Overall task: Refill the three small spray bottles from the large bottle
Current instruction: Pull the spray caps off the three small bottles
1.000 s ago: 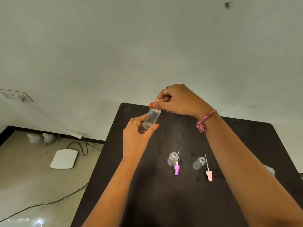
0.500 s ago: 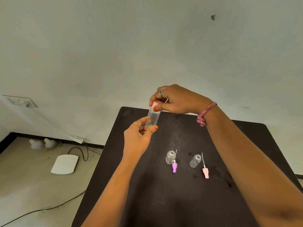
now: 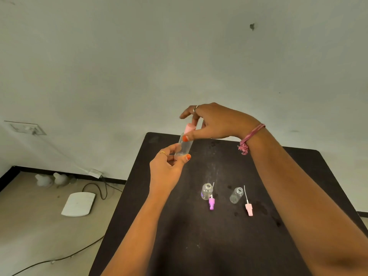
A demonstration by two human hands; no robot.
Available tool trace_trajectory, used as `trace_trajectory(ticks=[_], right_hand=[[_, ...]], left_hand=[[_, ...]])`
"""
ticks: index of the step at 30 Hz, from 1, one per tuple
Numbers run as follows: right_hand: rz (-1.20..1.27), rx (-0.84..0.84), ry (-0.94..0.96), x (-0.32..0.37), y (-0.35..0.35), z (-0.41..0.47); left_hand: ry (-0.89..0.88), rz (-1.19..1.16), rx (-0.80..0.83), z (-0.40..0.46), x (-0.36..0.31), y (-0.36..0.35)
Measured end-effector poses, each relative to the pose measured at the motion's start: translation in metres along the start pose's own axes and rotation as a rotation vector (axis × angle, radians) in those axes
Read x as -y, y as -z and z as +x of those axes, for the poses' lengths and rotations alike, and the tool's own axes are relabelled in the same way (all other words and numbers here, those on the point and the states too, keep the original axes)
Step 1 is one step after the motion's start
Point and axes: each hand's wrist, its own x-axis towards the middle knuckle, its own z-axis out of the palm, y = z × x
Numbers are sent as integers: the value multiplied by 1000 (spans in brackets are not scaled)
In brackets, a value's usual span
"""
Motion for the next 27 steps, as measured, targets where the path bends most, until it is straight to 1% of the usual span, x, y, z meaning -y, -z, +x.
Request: trace_trajectory(ticks=[2,3,6,8,10,12,14,16,18,20,24,27], right_hand=[[-50,-23,-34,0,-4,2],[-65,-16,-20,-1,-5,3],[-6,28,28,1,-3,2],[18,23,0,3,-2,1],[-2,6,-39,4,-4,3],[-31,17,-12,2,-7,5],[-2,32,15,2,-5,5],[35,24,-2,3,-4,4],[15,0,-39,4,-6,5],[-17,5,-36,1,-8,6],[82,42,9,-1,-4,3],[52,-6,-45,-2,-6,3]], left_hand=[[-1,-4,3,0,1,0],[-3,-8,7,0,1,0],[6,-15,9,-1,3,1],[7,-11,6,0,4,1],[4,-6,6,0,4,1],[6,-2,9,0,5,2],[8,0,11,0,7,1],[15,-3,9,0,7,0],[20,-2,6,0,6,0],[19,-4,10,0,6,-1],[25,-16,15,-2,7,-2],[31,-11,17,-3,7,-3]])
